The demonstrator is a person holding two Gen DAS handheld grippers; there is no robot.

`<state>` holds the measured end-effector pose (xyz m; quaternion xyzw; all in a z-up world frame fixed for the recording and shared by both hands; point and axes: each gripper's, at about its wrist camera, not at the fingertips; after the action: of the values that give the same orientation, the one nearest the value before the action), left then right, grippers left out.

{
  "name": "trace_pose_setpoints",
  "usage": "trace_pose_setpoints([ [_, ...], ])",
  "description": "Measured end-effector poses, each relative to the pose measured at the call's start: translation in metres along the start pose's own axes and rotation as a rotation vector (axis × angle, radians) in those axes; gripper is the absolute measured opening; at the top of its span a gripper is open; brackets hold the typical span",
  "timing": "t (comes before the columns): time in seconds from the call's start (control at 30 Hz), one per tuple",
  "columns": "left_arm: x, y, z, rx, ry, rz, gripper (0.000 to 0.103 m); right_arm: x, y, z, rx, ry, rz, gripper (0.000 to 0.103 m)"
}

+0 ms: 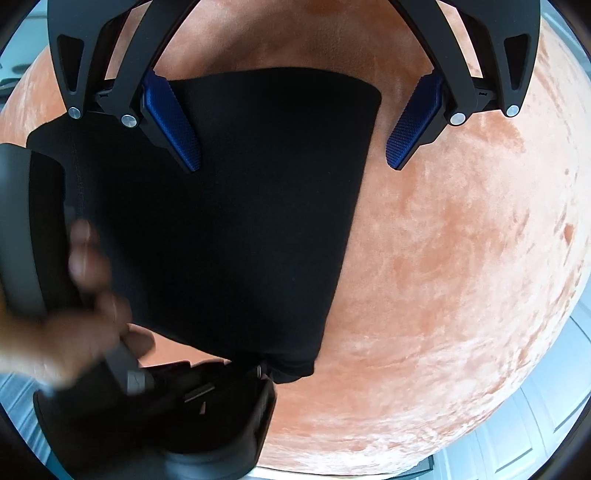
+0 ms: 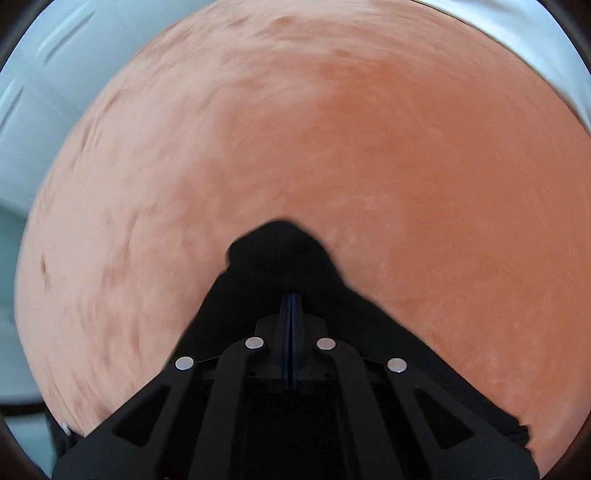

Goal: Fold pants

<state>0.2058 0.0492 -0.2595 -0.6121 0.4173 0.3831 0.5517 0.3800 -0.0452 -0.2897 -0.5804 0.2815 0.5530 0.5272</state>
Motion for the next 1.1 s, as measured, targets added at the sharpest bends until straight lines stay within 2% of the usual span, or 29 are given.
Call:
trace_pose_setpoints([
  [0.03, 0.001, -0.002, -0.001, 0.012, -0.005, 0.015, 0.098, -0.016, -0.002, -0.006, 0.073, -0.042, -0.055, 0.002],
  [0.07, 0.003, -0.004, -0.002, 0.024, -0.011, 0.026, 0.098, -0.042, 0.002, -0.003, 0.072, -0.023, -0.143, 0.002],
  [0.13, 0.003, -0.007, -0.002, 0.028, -0.007, 0.027, 0.098, -0.072, 0.023, 0.005, 0.032, -0.015, -0.206, 0.003],
  [0.2, 0.004, -0.009, -0.004, 0.027, -0.008, 0.03, 0.098, -0.074, 0.042, 0.008, -0.009, -0.008, -0.183, 0.003],
  [0.23, 0.004, -0.01, -0.005, 0.028, -0.014, 0.026, 0.098, -0.061, 0.054, 0.007, -0.031, 0.02, -0.138, 0.003],
  [0.33, 0.001, -0.01, -0.007, 0.038, -0.043, 0.024, 0.098, -0.021, 0.048, -0.01, -0.009, 0.107, -0.072, 0.0],
  [0.43, -0.004, -0.011, -0.012, 0.059, -0.074, 0.017, 0.098, -0.01, 0.028, -0.028, 0.087, 0.106, -0.097, 0.0],
  [0.5, -0.004, -0.013, -0.016, 0.086, -0.099, 0.021, 0.098, -0.023, 0.024, -0.038, 0.159, 0.036, -0.11, 0.0],
  [0.57, -0.004, -0.004, -0.021, 0.097, -0.108, 0.013, 0.098, -0.058, 0.042, -0.042, 0.166, 0.036, -0.195, 0.004],
  [0.63, -0.003, -0.003, -0.024, 0.098, -0.113, 0.009, 0.098, -0.087, 0.077, -0.044, 0.166, 0.067, -0.246, 0.004],
  [0.7, -0.003, -0.004, -0.024, 0.084, -0.115, 0.009, 0.098, -0.103, 0.124, -0.055, 0.197, 0.066, -0.262, 0.004],
  [0.77, -0.003, -0.001, -0.029, 0.079, -0.12, 0.012, 0.098, -0.103, 0.154, -0.07, 0.249, 0.101, -0.246, 0.004],
  [0.83, -0.004, 0.003, -0.027, 0.081, -0.124, 0.013, 0.098, -0.094, 0.172, -0.097, 0.32, 0.137, -0.206, 0.0],
  [0.93, -0.005, 0.004, -0.03, 0.096, -0.146, 0.01, 0.098, -0.089, 0.186, -0.137, 0.442, 0.068, -0.242, 0.0],
  [1.0, -0.006, 0.004, -0.033, 0.12, -0.181, 0.001, 0.098, -0.099, 0.183, -0.143, 0.499, 0.031, -0.246, 0.001],
  [1.03, -0.006, 0.005, -0.036, 0.132, -0.196, -0.005, 0.098, -0.109, 0.182, -0.135, 0.489, 0.048, -0.272, 0.006],
  [1.1, -0.007, 0.005, -0.041, 0.137, -0.21, -0.011, 0.098, -0.117, 0.191, -0.129, 0.438, 0.087, -0.28, 0.005],
])
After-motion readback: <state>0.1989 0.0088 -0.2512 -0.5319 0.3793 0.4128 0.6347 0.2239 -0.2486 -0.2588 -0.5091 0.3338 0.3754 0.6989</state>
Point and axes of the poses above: each gripper's, at about its wrist camera, not at the fingertips, and x roughly the way its jaws point, z to its left, y to its underside, and after that the axes turned 1 degree about -y, right-handed
